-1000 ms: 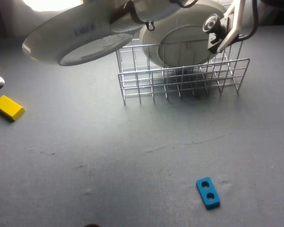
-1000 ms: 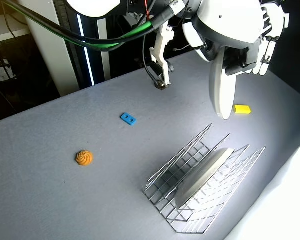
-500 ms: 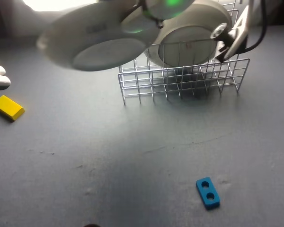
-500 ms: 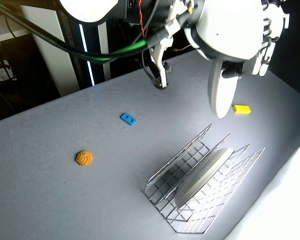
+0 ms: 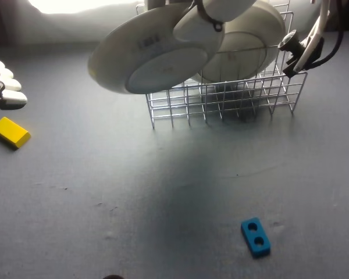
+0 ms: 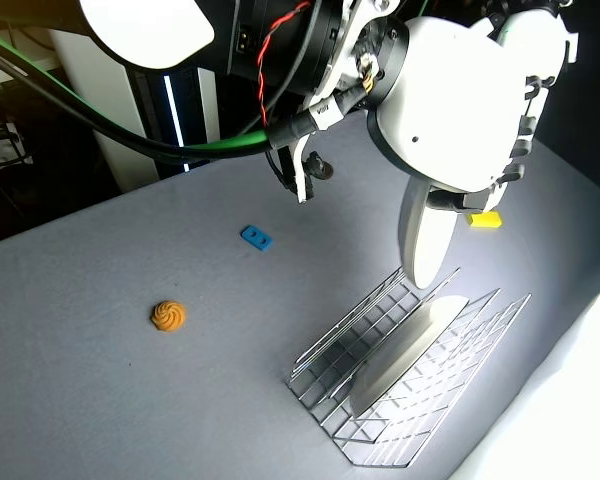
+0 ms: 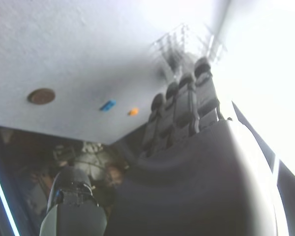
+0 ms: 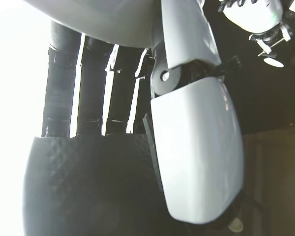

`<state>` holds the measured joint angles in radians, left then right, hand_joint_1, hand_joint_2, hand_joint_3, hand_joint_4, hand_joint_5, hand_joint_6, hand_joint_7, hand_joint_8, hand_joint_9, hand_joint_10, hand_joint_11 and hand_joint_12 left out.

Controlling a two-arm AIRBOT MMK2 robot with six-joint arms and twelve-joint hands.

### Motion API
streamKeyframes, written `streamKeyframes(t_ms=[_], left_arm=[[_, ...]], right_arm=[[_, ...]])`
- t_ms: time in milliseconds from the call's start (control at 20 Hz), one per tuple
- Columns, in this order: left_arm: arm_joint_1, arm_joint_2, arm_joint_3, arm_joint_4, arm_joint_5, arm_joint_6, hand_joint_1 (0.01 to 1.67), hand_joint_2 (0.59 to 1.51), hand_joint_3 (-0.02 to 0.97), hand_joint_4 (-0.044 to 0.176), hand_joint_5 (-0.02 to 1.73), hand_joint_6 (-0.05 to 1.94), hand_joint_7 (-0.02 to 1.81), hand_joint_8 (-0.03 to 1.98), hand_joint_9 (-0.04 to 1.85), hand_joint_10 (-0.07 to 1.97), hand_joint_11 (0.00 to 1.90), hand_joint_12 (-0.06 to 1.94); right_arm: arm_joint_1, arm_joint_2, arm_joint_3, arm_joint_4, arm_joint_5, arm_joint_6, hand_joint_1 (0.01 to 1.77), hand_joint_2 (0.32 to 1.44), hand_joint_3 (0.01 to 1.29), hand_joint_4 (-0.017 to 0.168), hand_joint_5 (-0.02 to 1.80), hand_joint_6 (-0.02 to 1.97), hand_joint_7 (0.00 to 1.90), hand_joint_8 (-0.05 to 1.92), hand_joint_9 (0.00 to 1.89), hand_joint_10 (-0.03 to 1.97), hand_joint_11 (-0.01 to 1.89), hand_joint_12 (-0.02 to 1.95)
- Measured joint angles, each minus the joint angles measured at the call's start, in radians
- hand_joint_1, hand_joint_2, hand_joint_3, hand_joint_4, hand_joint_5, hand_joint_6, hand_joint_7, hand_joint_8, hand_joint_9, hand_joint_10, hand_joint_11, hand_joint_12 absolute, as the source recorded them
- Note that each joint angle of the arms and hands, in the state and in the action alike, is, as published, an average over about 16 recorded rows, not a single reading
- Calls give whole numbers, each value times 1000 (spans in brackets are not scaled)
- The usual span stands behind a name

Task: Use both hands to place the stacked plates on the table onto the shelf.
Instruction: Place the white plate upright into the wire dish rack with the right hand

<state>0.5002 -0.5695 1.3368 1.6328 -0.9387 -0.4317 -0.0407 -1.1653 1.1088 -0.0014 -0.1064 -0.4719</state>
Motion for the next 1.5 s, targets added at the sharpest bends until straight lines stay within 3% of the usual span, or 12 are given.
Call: streamKeyframes(t_ms=[650, 1500], left_arm=[[-37, -34, 31, 25, -25, -30, 14, 1021, 7, 2, 20, 18, 11, 0, 21, -66, 24, 6], [-70, -53, 45, 62, -40, -46, 13, 1022, 6, 2, 21, 17, 11, 0, 20, -66, 24, 6]], right_arm=[[-3, -19, 114, 100, -71, 0, 1381, 966, 16, -8, 996, 648, 1179, 546, 1027, 1103, 856, 1367], [-64, -81, 214, 123, -50, -52, 1376, 967, 16, -8, 978, 643, 1163, 553, 1024, 1097, 843, 1364]])
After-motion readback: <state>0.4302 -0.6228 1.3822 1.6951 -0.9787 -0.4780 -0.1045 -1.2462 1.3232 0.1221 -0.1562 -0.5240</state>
